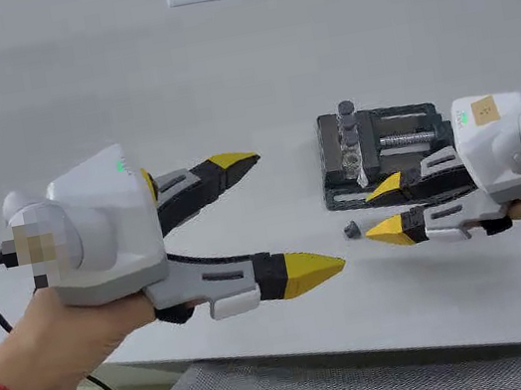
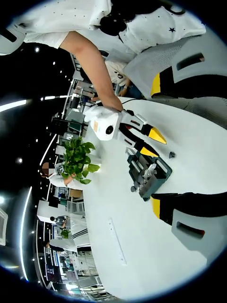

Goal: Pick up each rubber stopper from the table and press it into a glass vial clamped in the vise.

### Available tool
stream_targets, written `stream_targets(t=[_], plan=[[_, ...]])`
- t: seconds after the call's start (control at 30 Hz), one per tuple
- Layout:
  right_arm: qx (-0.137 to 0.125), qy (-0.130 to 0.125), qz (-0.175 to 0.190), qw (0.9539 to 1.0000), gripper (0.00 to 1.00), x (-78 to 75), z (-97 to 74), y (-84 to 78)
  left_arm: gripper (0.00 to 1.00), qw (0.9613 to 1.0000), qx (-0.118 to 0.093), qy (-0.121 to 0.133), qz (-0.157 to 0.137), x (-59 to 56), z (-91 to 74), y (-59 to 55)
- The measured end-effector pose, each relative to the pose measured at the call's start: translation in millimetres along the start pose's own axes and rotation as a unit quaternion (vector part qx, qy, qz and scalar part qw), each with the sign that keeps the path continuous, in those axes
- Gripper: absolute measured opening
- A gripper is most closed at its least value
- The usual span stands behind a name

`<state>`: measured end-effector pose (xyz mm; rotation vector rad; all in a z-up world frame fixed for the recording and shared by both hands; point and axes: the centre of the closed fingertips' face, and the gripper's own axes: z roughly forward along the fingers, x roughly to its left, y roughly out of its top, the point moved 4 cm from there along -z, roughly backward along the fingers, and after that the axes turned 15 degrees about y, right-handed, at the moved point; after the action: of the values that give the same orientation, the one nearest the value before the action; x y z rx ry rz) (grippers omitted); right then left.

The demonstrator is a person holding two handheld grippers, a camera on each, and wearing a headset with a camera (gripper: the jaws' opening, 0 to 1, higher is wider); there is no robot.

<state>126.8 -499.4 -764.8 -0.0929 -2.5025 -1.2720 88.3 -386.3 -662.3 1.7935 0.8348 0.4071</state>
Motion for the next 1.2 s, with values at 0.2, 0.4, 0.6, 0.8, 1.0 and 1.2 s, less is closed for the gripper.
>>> stream_targets(t=[0.2, 0.4, 0.6, 0.8, 1.0, 1.2], plan=[[0.022, 0.014, -0.009, 0.9996, 0.17, -6.4, 8.0, -7.0, 0.81, 0.9997, 0.022, 0.003, -0.001, 4.9, 3.1, -17.2], [0.035, 0.023, -0.019, 0.9990, 0.16, -11.9, 11.7, -12.8, 0.81, 0.9991, 0.041, 0.000, -0.002, 5.8, 5.1, -28.5], [0.039, 0.031, -0.028, 0.9984, 0.12, -14.3, 15.3, -12.1, 0.81, 0.9991, 0.043, 0.001, -0.006, 7.4, 7.5, -27.9], [0.046, 0.046, -0.033, 0.9973, 0.11, -14.2, 19.2, -13.9, 0.81, 0.9990, 0.043, 0.002, -0.007, 7.1, 10.5, -24.4], [0.050, 0.051, -0.037, 0.9967, 0.11, -16.1, 20.9, -17.1, 0.81, 0.9991, 0.042, 0.001, -0.007, 4.7, 12.9, -21.1], [0.052, 0.051, -0.037, 0.9967, 0.09, -15.1, 22.3, -18.6, 0.81, 0.9991, 0.040, 0.002, -0.009, 3.7, 13.6, -18.7]])
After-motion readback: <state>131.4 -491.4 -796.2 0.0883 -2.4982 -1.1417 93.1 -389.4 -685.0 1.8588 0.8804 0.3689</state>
